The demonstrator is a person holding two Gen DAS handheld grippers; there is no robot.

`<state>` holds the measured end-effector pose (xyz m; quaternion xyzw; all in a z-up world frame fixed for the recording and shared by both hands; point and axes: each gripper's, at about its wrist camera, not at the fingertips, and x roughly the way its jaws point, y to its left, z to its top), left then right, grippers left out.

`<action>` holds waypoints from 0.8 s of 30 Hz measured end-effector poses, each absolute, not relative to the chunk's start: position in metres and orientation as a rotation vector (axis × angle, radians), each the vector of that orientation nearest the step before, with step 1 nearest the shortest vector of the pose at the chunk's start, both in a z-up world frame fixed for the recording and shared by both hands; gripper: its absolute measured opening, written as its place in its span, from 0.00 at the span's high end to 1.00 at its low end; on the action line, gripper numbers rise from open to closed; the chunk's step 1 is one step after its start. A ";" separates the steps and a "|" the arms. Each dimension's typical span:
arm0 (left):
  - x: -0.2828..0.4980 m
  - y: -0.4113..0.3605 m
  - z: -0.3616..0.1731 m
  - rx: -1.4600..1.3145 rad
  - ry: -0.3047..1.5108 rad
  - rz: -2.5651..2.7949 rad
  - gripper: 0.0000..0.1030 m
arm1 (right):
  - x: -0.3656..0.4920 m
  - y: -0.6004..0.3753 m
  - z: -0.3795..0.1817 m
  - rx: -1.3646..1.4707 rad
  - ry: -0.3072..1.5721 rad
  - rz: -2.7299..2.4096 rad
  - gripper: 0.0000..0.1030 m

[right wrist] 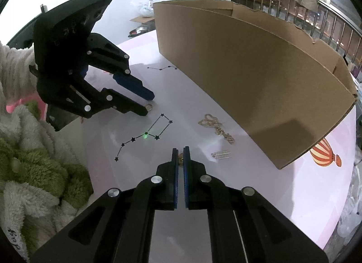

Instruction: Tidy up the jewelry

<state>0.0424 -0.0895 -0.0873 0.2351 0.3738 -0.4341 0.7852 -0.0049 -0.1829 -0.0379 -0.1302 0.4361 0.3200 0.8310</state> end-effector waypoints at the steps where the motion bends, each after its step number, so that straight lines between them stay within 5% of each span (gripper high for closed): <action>1: 0.043 -0.091 -0.087 0.503 0.813 -0.942 0.84 | -0.005 -0.182 -0.038 -0.277 0.926 0.679 0.96; 4: 0.043 -0.093 -0.087 0.502 0.819 -0.957 0.90 | -0.004 -0.181 -0.039 -0.281 0.929 0.680 0.96; 24: 0.041 -0.086 -0.088 0.497 0.811 -0.953 0.91 | -0.003 -0.182 -0.035 -0.282 0.922 0.678 0.96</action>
